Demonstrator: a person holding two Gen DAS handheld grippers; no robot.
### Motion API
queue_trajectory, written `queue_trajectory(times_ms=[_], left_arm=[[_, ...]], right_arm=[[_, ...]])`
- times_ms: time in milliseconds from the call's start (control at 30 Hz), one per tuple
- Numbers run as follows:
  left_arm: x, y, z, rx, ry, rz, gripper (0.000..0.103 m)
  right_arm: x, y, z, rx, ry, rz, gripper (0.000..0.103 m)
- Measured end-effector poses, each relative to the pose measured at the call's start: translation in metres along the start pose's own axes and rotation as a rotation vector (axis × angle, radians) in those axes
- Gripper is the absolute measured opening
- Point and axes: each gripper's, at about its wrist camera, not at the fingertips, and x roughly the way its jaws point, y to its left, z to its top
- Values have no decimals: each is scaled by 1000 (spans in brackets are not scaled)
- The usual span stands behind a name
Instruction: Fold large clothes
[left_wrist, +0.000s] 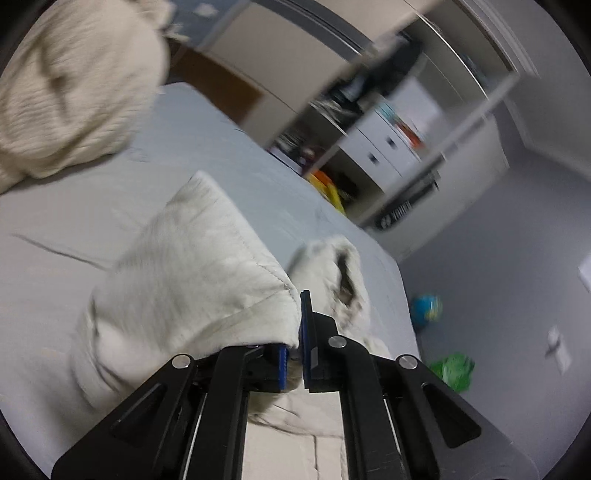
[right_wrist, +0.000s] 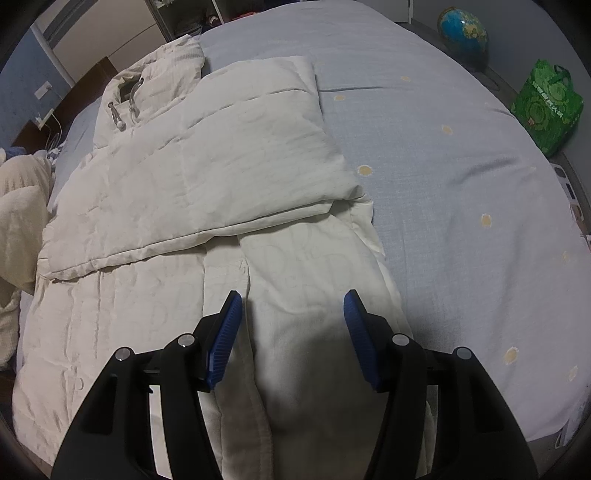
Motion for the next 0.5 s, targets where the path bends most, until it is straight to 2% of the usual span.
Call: queue_trajectory(times_ms=[167,367,433,500], left_arm=[[48,-71,-44,168,91,-13,5],[123,-109,-105,305,234,48,6],[153,-111,-129,316,316,79,12],[175,-109,-148,322,377,109,31]], right_arm=[[-2,-4,0,20,-7,24,54],[-4,-7,1,32,-16,41,54],[-4,-8,1,38,-18,47,54],[-4,-9,0,41,-18,50,54]])
